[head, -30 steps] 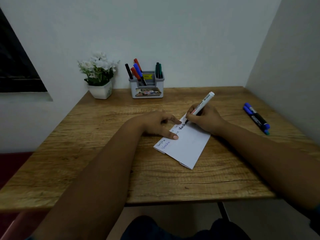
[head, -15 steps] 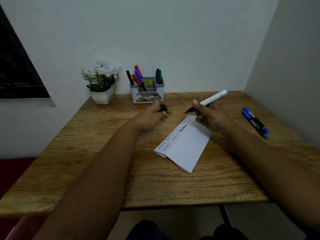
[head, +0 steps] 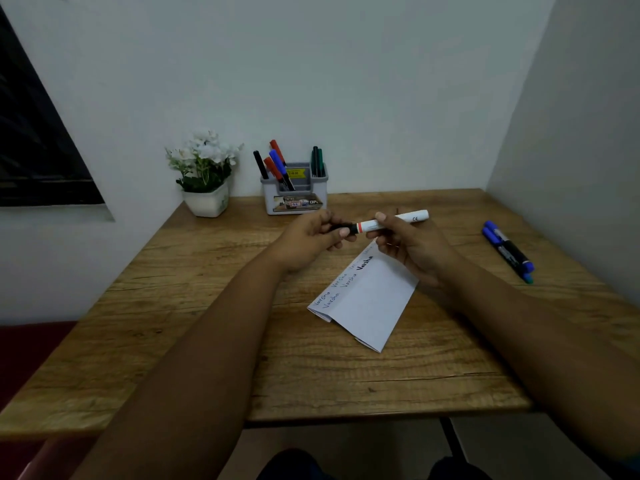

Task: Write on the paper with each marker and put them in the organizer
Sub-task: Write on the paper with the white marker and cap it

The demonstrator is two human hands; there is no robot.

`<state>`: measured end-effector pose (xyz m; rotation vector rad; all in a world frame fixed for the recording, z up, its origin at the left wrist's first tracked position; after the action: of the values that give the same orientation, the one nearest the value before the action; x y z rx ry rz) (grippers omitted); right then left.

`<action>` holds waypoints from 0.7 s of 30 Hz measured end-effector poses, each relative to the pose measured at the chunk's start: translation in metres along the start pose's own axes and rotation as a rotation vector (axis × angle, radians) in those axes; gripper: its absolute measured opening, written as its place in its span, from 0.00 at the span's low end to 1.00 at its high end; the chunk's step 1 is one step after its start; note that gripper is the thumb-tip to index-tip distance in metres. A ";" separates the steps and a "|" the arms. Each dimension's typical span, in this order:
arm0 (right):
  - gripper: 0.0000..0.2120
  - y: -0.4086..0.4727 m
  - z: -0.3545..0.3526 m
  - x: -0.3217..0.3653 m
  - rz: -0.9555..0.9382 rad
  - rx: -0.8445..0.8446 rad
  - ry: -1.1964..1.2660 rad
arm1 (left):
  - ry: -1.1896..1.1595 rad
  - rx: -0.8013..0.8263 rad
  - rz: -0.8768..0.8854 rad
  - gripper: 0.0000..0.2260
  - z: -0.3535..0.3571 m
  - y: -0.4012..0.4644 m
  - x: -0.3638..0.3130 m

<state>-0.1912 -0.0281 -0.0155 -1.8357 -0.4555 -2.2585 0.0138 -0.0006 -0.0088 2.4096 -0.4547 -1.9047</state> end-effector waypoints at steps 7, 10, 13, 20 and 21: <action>0.11 -0.004 0.019 -0.003 -0.038 -0.011 0.096 | 0.034 -0.141 0.114 0.05 0.008 -0.001 -0.008; 0.08 -0.003 0.026 0.000 -0.043 0.006 0.117 | 0.050 -0.152 0.171 0.04 0.005 -0.001 -0.013; 0.07 -0.001 0.028 0.000 -0.008 0.036 0.130 | 0.050 -0.145 0.167 0.04 0.002 -0.001 -0.013; 0.16 0.013 0.011 0.017 -0.082 -0.067 -0.336 | 0.335 -0.068 0.080 0.06 -0.014 0.000 -0.014; 0.17 0.014 0.014 0.018 -0.164 -0.035 -0.496 | 0.376 -0.072 0.068 0.07 -0.019 -0.001 -0.013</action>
<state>-0.1777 -0.0358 0.0067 -2.4609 -0.6656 -1.8906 0.0290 0.0005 0.0078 2.5820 -0.4294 -1.3694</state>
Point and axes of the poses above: each hand's wrist, its own y-axis towards the middle knuckle, its own z-axis out of the palm, x = y × z, the point moved 1 cm from there along y, towards the middle knuckle, and after that the axes turned 1 degree about -y, right-handed, at the moved point
